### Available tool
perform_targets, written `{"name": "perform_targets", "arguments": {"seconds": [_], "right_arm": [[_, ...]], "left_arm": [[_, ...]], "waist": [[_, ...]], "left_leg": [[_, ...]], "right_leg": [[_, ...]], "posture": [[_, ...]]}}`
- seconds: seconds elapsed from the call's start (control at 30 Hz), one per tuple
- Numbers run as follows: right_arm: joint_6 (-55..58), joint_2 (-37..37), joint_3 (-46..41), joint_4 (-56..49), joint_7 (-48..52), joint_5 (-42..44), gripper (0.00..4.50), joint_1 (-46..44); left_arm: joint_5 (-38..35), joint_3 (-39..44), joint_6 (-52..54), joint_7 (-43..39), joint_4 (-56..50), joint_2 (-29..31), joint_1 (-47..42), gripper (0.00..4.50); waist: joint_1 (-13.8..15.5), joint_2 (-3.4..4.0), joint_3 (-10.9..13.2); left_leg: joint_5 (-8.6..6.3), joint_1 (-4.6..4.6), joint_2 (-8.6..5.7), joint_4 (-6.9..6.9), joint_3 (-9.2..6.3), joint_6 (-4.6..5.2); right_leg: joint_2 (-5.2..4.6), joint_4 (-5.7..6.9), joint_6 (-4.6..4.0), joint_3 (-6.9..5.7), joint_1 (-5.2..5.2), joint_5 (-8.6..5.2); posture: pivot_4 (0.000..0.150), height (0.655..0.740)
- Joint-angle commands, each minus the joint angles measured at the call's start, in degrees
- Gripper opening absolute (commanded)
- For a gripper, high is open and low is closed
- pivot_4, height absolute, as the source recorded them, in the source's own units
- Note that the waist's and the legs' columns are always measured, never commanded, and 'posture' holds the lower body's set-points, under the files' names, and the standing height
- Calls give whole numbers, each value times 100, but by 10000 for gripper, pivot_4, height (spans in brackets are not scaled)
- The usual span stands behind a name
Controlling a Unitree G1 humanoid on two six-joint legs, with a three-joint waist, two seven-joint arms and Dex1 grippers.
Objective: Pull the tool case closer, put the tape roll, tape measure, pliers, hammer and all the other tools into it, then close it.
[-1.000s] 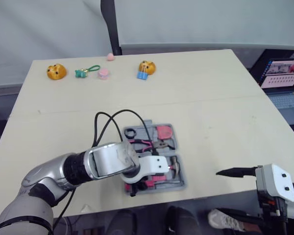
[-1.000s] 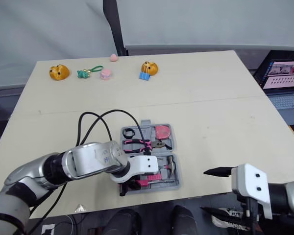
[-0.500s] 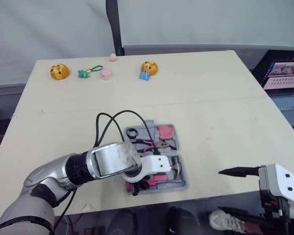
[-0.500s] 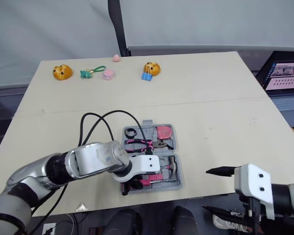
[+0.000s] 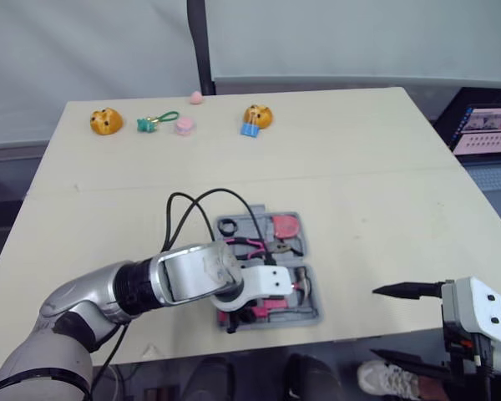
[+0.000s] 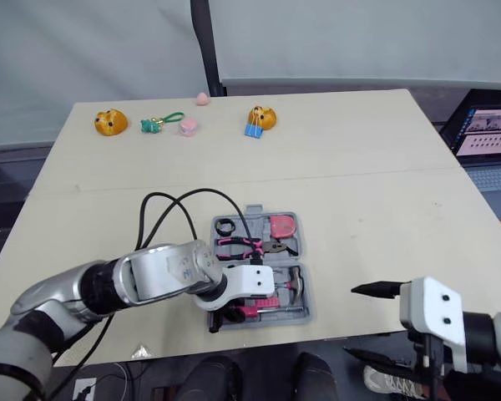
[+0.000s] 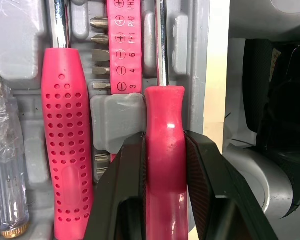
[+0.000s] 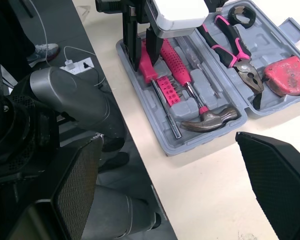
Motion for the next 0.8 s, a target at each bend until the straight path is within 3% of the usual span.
{"name": "perform_targets", "arguments": {"seconds": [0.03, 0.3, 0.47, 0.57, 0.8], "right_arm": [[-74, 53, 5, -28, -43, 21, 45000, -24], [-63, 125, -55, -97, -57, 9, 45000, 43], [-86, 156, -98, -103, -34, 7, 45000, 109], [-112, 145, -59, -54, -27, -5, 45000, 75], [-185, 113, 164, 63, -55, -38, 45000, -127]], "left_arm": [[128, -149, -116, -5, 81, -63, 28, 5921], [180, -176, -140, -88, 92, -113, 2, 5921], [48, -122, 16, -272, -82, -16, -52, 30311], [-157, 421, 373, -328, -192, 15, 47, 44712], [-913, 1792, 558, -530, -445, 526, 365, 44712]], "waist": [[0, 0, 0], [3, 0, 0], [3, 1, 0], [-3, 1, 0], [-117, 7, 9]], "left_leg": [[0, 0, 0, 0, 0, 0], [0, -1, 0, 0, 0, 1], [1, -1, 0, 0, 0, 1], [2, -1, 0, 1, -1, 2], [3, -7, 5, -11, -6, 0]], "right_leg": [[0, 0, 0, 0, 0, 0], [0, -1, 0, -1, 0, 0], [-1, -1, 0, 0, 0, 0], [-1, -1, 1, 2, 0, 1], [4, 11, -2, -6, -8, 0]], "posture": [[1500, 7155], [1500, 7155], [1500, 7155], [1500, 7155], [1500, 7155]]}}
